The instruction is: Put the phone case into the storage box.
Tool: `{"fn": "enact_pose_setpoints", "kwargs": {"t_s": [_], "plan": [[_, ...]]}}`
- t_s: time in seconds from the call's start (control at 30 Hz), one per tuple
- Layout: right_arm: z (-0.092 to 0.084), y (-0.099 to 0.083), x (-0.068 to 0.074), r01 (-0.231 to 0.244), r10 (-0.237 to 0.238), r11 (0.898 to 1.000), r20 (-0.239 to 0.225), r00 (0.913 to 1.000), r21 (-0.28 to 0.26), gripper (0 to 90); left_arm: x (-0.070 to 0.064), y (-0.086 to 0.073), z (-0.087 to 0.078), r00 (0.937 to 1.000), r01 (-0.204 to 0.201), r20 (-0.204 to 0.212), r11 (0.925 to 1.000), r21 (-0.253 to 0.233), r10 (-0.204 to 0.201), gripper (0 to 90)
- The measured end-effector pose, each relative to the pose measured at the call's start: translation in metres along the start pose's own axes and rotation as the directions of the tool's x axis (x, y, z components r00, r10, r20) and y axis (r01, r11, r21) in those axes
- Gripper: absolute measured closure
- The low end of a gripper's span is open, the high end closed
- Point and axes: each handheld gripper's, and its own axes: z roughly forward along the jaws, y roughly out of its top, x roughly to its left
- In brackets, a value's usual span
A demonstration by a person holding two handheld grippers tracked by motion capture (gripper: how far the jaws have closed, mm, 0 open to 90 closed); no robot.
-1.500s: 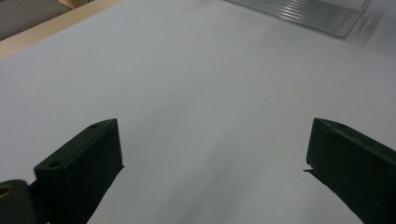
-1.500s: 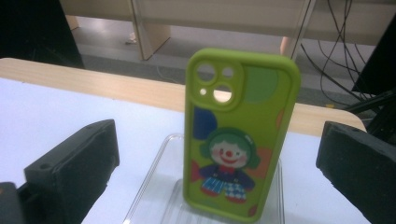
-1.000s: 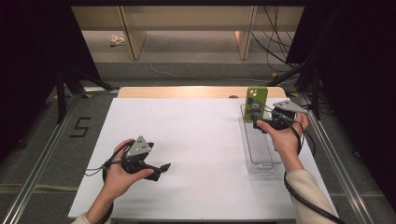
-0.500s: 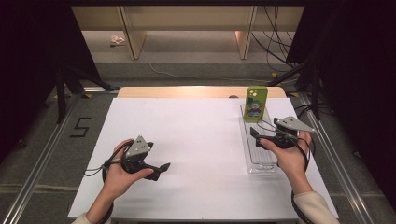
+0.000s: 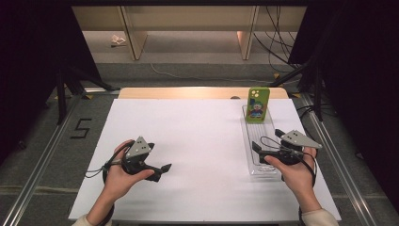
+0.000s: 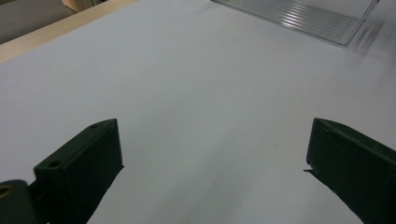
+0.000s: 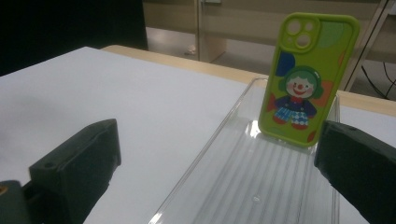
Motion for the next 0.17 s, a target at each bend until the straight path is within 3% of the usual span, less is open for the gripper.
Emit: {"fn": "enact_pose_setpoints", "kwargs": {"t_s": [0.17], "plan": [[-0.0036, -0.0012, 0.0027, 0.000, 0.000, 1.000, -0.008, 1.0000, -0.002, 1.5, -0.0010, 0.0009, 0.0007, 1.0000, 0.002, 0.001, 1.0000, -0.004, -0.002, 3.3]]}}
